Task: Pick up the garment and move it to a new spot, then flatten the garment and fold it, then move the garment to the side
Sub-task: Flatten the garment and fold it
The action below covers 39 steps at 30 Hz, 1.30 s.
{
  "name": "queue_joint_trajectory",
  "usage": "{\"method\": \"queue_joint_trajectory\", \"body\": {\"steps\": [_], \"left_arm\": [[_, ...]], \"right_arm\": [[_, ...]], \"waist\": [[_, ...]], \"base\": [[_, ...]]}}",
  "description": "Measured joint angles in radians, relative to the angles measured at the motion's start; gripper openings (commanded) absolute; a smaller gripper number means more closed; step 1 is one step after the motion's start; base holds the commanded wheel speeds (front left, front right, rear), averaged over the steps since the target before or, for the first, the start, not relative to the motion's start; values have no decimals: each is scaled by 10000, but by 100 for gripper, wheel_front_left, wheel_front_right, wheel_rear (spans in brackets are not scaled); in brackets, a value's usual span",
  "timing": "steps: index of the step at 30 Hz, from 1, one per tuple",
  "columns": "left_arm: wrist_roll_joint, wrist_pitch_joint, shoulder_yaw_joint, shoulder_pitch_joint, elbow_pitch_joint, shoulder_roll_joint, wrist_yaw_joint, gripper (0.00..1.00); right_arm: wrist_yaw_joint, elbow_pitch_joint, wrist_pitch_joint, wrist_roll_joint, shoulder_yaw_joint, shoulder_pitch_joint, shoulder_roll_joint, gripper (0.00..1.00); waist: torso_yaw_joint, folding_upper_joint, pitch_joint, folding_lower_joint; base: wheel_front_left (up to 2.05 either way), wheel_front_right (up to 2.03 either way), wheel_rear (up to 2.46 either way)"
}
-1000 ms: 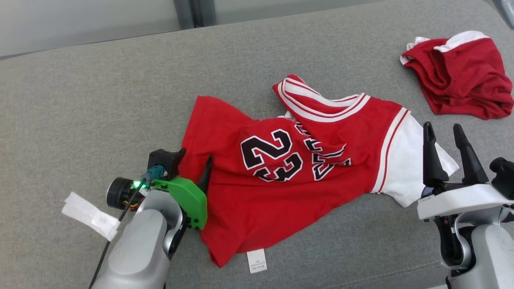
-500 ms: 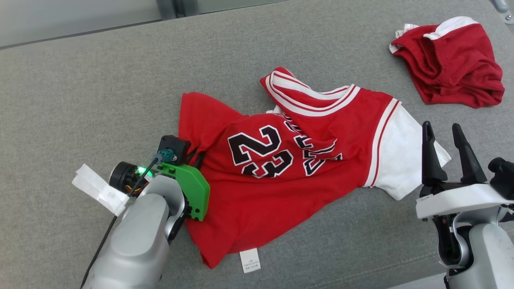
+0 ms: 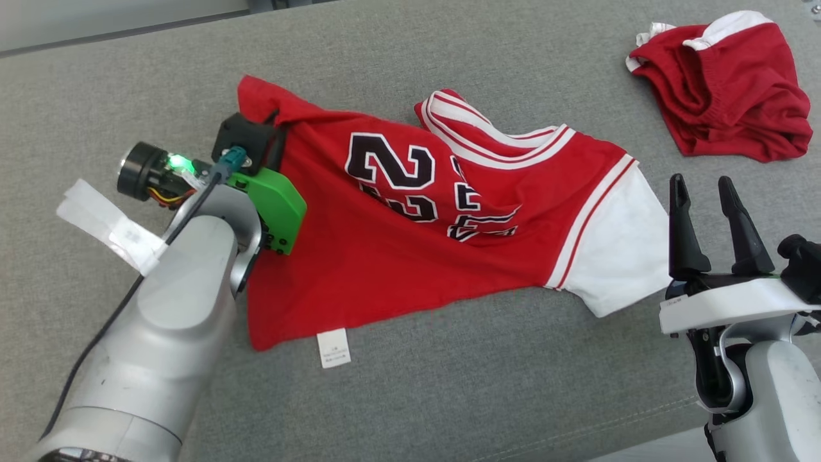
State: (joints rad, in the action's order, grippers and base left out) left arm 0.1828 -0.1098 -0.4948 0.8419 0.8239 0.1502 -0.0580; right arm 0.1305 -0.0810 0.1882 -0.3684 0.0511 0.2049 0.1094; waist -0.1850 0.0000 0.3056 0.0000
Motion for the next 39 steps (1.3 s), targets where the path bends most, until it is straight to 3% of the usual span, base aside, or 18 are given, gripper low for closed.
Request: {"method": "queue_joint_trajectory", "body": {"steps": [8, 9, 10, 11, 18, 25, 39], "left_arm": [[173, -84, 274, 712, 782, 380, 132, 0], [324, -222, 391, 712, 855, 357, 92, 34], [495, -366, 487, 712, 899, 351, 69, 92], [627, -472, 608, 711, 943, 349, 50, 100], [1632, -1229, 1444, 278, 911, 518, -215, 100], [2077, -1480, 1875, -1026, -297, 441, -280, 100], [2282, -1542, 3009, -5449, -4102, -280, 527, 100]], "right_arm": [[2, -54, 178, -6, 117, 298, -44, 100], [2, -82, 242, 10, 203, 313, -63, 100], [0, -104, 274, 31, 268, 320, -82, 100], [2, -111, 336, 48, 322, 320, -111, 100], [0, -54, 625, 729, 679, 298, -136, 100], [2, -77, 698, 1225, 48, 137, -15, 100], [2, -851, 734, 2082, -813, -331, 75, 100]], "waist": [[-435, 0, 374, 0], [-491, 0, 417, 0], [-536, 0, 454, 0], [-565, 0, 478, 0], [-489, 0, 274, 0], [-28, 0, -267, 0], [962, 0, -1756, 0]], "base": [[0, 0, 0], [0, 0, 0], [0, 0, 0], [0, 0, 0], [0, 0, 0], [0, 0, 0], [0, 0, 0]]}}
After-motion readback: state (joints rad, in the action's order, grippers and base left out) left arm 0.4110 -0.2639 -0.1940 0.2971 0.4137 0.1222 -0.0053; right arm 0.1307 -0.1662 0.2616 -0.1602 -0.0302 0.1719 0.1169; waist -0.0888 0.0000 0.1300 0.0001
